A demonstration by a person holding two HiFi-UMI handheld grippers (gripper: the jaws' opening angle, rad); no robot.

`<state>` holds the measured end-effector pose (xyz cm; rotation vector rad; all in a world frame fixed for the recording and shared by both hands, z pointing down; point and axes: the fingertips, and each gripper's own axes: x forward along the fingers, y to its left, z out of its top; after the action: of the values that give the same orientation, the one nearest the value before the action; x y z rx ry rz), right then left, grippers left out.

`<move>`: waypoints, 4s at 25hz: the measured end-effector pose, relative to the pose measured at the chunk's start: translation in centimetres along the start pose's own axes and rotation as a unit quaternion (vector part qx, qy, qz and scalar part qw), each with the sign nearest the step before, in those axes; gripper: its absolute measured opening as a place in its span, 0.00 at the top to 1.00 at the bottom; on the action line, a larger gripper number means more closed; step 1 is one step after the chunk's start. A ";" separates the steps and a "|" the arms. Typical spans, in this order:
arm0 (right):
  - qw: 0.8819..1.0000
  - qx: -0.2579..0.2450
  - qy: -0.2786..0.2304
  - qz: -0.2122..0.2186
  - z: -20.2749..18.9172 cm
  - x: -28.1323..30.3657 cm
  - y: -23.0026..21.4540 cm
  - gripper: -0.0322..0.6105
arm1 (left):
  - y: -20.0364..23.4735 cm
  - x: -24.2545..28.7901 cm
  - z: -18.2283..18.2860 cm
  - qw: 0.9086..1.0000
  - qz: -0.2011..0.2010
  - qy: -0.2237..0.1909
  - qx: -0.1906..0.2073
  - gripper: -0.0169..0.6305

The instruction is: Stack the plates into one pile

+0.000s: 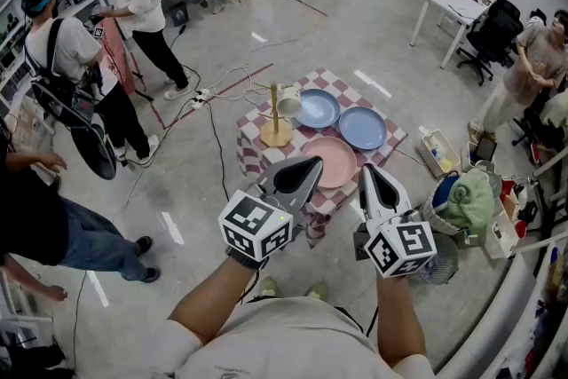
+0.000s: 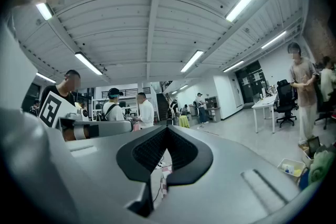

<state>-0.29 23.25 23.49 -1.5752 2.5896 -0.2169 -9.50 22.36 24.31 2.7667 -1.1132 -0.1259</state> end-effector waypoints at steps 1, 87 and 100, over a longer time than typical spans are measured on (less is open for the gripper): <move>1.000 -0.001 0.000 0.000 0.0 0.0 0.0 0.94 | -0.1 0.1 -0.1 1.000 0.000 0.001 0.000 0.96; 0.973 0.137 0.121 -0.142 -14.4 18.4 -25.6 0.94 | 14.2 26.6 -15.7 0.989 -0.087 0.115 -0.039 0.96; 0.951 0.168 0.209 -0.151 -22.4 22.2 -37.8 0.93 | 15.9 36.6 -22.6 0.981 -0.072 0.176 -0.048 0.96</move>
<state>18.93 -12.07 51.83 -1.9437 2.3748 -1.0639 9.11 -11.77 48.61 2.6420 -0.7966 0.2756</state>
